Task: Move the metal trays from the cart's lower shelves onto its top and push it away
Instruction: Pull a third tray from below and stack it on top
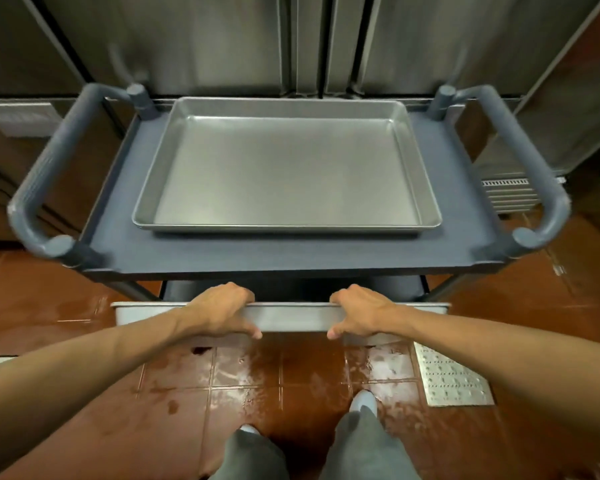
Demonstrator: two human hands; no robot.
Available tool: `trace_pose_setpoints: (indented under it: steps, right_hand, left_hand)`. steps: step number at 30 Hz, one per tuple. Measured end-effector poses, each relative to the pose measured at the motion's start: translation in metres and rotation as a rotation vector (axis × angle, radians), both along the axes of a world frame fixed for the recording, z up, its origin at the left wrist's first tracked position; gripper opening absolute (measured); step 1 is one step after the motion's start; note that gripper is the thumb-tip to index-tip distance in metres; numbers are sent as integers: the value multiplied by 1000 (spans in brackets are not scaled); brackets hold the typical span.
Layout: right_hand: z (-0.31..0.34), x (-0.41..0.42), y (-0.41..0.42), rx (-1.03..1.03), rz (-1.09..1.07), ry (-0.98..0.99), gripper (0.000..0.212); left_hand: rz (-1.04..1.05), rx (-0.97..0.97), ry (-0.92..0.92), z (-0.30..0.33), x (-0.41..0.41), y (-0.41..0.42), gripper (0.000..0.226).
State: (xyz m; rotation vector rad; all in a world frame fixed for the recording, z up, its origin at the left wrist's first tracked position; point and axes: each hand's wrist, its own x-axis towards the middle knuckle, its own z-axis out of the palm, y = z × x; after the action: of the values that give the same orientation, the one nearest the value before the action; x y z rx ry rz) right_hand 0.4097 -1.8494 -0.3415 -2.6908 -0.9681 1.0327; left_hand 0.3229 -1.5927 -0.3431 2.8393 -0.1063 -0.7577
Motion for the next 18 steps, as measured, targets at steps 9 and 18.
trace_pose_setpoints:
  steps: [9, 18]
  right_hand:
    - [118, 10, -4, 86, 148, -79, 52]
    - [281, 26, -6, 178, 301, -207, 56]
  left_hand:
    - [-1, 2, -81, 124, -8, 8, 59]
    - [-28, -109, -189, 284, -8, 14, 71]
